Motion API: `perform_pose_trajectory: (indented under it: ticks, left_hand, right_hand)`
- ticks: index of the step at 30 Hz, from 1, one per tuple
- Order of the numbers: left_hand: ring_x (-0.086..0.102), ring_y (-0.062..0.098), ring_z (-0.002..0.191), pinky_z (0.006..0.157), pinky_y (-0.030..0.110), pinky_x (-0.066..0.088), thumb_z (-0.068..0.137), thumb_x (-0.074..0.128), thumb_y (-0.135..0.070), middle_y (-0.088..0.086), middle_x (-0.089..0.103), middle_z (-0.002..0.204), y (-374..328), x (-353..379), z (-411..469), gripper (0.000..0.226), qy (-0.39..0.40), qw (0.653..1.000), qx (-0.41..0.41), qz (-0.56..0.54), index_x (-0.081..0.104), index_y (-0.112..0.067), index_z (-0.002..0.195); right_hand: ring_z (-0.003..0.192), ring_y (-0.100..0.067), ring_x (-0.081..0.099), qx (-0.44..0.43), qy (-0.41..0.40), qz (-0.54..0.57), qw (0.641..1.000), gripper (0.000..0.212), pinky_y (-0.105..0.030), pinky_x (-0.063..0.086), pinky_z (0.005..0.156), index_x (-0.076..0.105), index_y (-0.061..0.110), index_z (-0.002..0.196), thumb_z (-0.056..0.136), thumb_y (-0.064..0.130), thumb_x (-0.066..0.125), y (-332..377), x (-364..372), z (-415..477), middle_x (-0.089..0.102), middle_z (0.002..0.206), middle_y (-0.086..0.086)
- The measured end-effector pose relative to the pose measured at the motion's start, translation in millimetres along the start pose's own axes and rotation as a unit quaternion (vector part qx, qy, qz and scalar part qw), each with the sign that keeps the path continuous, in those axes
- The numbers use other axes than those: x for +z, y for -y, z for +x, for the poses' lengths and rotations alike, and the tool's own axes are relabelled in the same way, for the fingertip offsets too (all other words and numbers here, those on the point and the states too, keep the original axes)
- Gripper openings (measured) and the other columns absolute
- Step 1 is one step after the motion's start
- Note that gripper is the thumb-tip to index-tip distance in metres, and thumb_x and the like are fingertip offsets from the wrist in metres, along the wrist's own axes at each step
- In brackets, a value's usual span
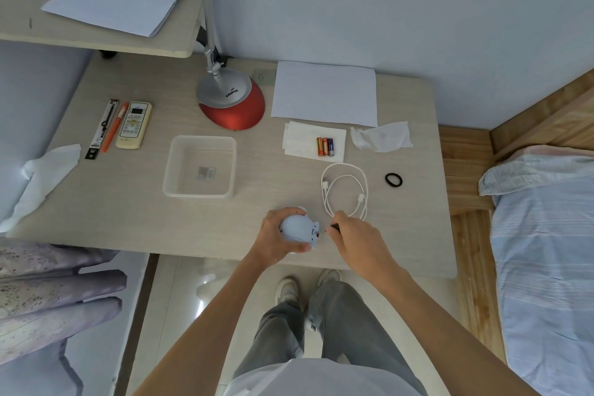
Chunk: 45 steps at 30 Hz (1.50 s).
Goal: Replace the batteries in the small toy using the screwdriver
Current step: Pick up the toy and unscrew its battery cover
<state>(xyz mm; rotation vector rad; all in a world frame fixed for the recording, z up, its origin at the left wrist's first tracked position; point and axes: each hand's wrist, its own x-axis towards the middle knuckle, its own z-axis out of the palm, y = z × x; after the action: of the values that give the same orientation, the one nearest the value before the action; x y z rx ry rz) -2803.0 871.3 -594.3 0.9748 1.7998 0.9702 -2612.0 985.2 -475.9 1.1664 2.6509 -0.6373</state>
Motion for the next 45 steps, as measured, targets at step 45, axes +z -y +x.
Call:
perform_pose_trajectory:
  ticks: [45]
  left_hand:
    - [0.048, 0.023, 0.128, 0.099, 0.052, 0.060, 0.054, 0.105, -0.041, -0.023, 0.051, 0.139, 3.4, -0.4, -4.0, 0.092, 0.014, 1.000, 0.007, 0.015, 0.062, -0.042, 0.135]
  right_hand:
    - [0.084, -0.022, 0.072, -0.019, -0.038, 0.031, 0.999, 0.015, -0.042, 0.058, 0.070, 0.058, 0.025, 0.116, 0.103, 0.027, 0.065, -3.9, 18.4, -10.8, 0.071, 0.105, 0.008]
